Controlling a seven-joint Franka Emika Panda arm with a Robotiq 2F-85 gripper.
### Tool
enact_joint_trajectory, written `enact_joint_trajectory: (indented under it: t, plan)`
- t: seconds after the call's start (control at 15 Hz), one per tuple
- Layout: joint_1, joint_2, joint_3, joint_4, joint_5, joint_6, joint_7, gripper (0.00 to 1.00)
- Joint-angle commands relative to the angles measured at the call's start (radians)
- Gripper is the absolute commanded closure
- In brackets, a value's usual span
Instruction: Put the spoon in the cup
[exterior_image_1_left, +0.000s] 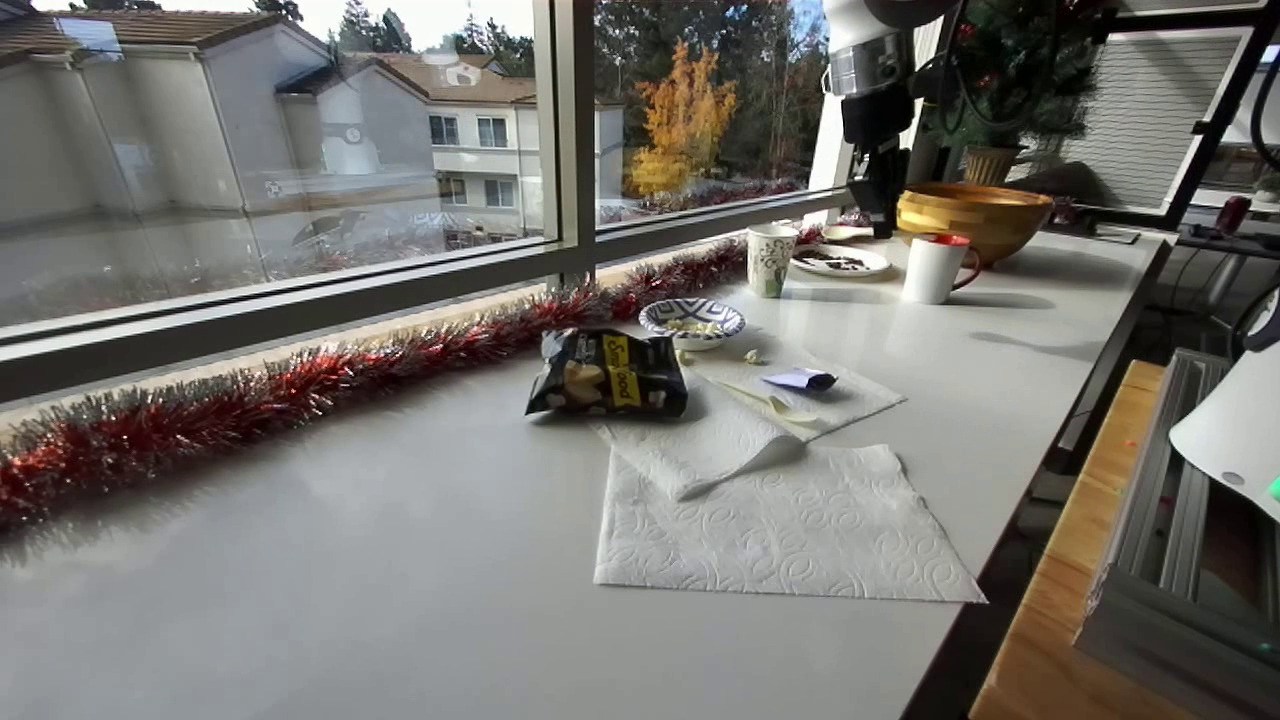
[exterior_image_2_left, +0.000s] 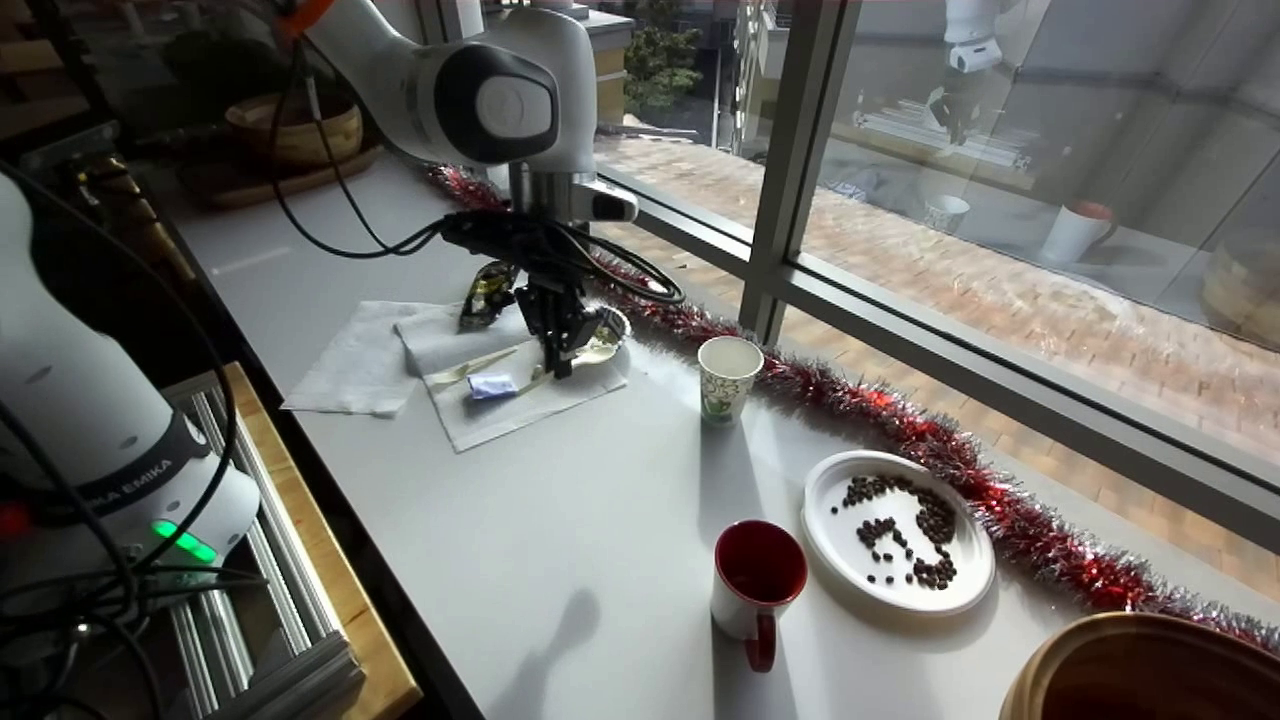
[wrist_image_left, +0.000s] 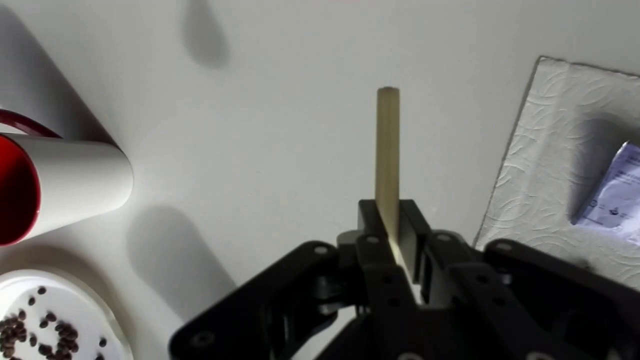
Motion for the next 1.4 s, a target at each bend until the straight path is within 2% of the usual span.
enact_joint_trajectory:
  t: [0.0,0.07,0.13,0.2,0.4,0.6,0.8,1.07,1.27,1.33]
  plan:
    - [-0.015,0.005,0.017,0.0,0.0,0.0,0.0,0.87]
    - [-0.015,0.011,0.017,0.0,0.0,0.002,0.0,0.87]
    - [-0.014,0.016,0.017,0.0,0.0,0.004,0.0,0.97]
    - [-0.014,0.008,0.016,-0.007,-0.019,-0.015,0.003,0.97]
    - [0.014,0.003,0.045,0.062,-0.041,-0.197,0.019,0.97]
    - [0.05,0.027,0.099,0.213,-0.064,-0.425,0.002,0.97]
    - [0.071,0.091,0.137,0.384,-0.103,-0.6,-0.076,0.97]
    - [0.064,0.199,0.135,0.587,-0.194,-0.812,-0.227,0.97]
    - [0.037,0.295,0.111,0.708,-0.286,-0.901,-0.36,0.97]
    - [0.017,0.329,0.104,0.751,-0.285,-0.921,-0.435,0.97]
